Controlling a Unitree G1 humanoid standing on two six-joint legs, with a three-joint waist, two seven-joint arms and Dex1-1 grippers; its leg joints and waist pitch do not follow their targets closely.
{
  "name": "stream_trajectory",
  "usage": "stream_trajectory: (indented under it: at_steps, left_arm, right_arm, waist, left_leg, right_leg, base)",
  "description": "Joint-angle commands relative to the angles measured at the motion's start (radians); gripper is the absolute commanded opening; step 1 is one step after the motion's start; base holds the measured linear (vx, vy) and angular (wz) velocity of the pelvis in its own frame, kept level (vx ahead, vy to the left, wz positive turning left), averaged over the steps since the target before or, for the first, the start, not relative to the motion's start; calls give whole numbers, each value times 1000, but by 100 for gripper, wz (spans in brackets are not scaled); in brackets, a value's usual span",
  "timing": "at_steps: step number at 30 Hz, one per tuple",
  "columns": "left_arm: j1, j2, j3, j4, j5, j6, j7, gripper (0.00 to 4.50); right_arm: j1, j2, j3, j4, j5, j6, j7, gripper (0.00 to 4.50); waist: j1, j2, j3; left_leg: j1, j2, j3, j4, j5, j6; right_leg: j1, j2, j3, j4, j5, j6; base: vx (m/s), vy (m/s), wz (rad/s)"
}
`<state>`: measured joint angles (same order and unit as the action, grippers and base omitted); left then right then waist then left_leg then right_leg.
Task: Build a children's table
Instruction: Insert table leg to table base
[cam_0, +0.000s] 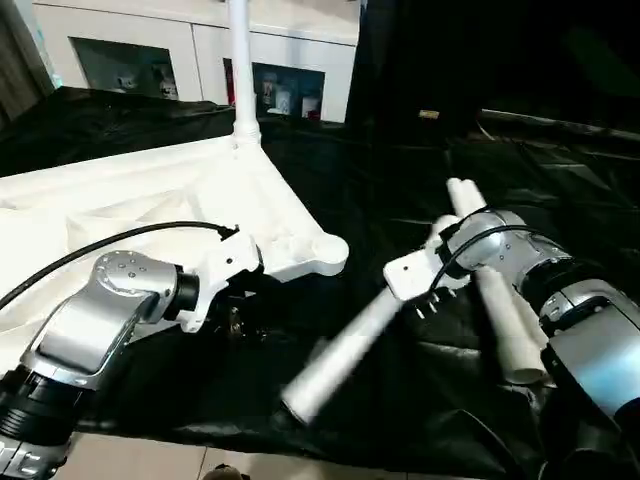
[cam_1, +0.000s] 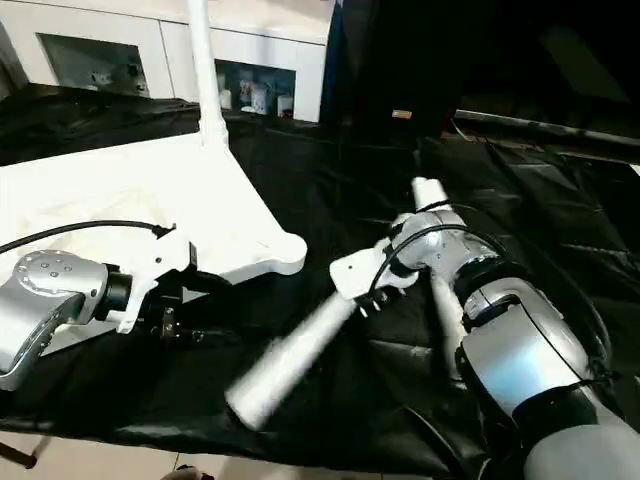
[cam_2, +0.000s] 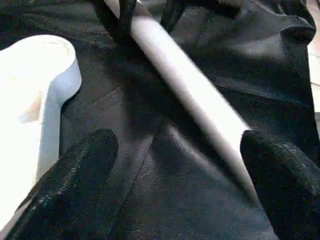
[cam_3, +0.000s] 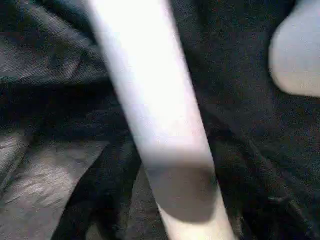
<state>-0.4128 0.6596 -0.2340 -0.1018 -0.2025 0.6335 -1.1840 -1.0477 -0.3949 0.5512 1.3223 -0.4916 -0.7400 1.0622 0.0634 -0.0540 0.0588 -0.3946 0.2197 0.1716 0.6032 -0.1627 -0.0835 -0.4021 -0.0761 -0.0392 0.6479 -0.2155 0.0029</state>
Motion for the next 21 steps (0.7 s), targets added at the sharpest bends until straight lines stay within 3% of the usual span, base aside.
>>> stream_trajectory:
  at_steps: [1,8,9,10,12,17,21]
  left_arm:
    - [-47,-5,35,40,-8,-24,28,450]
    - [-123,-42,137,173,2,-111,141,450]
    - [-140,-51,157,198,6,-133,173,450]
    - [-168,-69,194,232,4,-169,225,450]
    - [-178,-77,205,245,2,-178,242,450]
    - [-262,-115,284,363,-1,-267,350,450]
    - [-343,-139,336,522,32,-375,501,450]
  right_arm:
    - [-22,-6,-50,4,53,-22,-6,200]
    - [-44,-1,-118,-4,96,-48,-76,166]
    - [-47,1,-132,-4,107,-42,-81,166]
    - [-52,5,-151,-3,128,-26,-81,164]
    - [-53,5,-156,-3,132,-23,-82,162]
    - [-60,-7,-186,-5,157,-26,-64,161]
    - [-73,-14,-259,-18,228,-21,-25,160]
  waist:
    - [1,18,-74]
    - [1,9,-75]
    - [1,9,-75]
    - [2,16,-78]
    - [2,18,-79]
    - [5,18,-81]
    - [5,16,-83]
  left_leg:
    - [24,5,10,-59,-197,33]
    - [21,2,10,-57,-186,33]
    - [22,1,11,-57,-182,35]
    - [22,1,10,-55,-177,40]
    - [22,3,9,-55,-169,43]
    - [22,2,10,-52,-160,54]
    - [20,2,9,-48,-152,72]
  right_leg:
    - [49,-35,28,-56,21,-304]
    - [50,-35,29,-57,5,-288]
    - [50,-35,29,-56,14,-288]
    - [51,-35,29,-53,37,-290]
    - [52,-36,28,-52,52,-294]
    - [51,-34,27,-49,83,-301]
    - [53,-34,25,-45,122,-304]
  base:
    - [0,0,0]
    - [0,0,0]
    - [0,0,0]
    - [0,0,0]
    - [0,0,0]
    - [0,0,0]
    - [0,0,0]
